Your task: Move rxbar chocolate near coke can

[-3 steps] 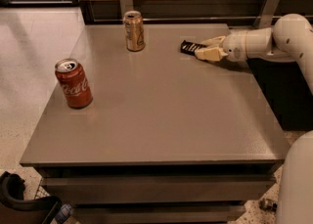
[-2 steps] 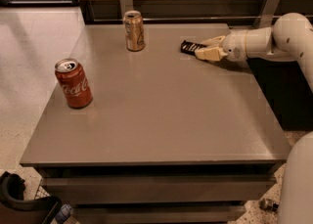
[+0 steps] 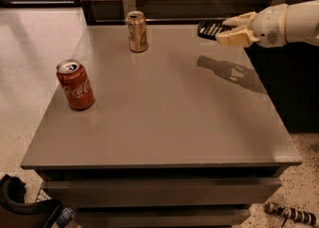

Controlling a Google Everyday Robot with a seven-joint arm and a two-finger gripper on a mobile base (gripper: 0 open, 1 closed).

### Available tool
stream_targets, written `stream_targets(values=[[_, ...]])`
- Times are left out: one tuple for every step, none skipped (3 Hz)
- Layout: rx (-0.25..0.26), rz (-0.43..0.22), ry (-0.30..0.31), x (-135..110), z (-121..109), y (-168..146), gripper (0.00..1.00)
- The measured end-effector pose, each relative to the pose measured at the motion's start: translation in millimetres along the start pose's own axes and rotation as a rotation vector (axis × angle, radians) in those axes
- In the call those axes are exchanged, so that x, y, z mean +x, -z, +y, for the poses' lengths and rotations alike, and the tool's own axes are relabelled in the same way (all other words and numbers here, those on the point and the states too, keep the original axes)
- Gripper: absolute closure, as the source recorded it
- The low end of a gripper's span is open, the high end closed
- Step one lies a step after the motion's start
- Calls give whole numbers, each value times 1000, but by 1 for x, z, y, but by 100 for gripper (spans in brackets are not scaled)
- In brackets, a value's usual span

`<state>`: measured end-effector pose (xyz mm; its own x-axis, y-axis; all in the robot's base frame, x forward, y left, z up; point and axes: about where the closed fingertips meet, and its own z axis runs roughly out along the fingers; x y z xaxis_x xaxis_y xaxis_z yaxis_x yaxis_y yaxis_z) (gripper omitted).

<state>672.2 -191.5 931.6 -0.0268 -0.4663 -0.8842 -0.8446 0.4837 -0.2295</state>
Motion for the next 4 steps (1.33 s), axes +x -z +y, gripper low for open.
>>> stream_targets(values=[[-7,0,39,-15,19,16,100],[-42,1,60,-21,61,15,100],[-60,11,21,-13,98,-3,100],[-101,-38,-84,2,143,-47,100]])
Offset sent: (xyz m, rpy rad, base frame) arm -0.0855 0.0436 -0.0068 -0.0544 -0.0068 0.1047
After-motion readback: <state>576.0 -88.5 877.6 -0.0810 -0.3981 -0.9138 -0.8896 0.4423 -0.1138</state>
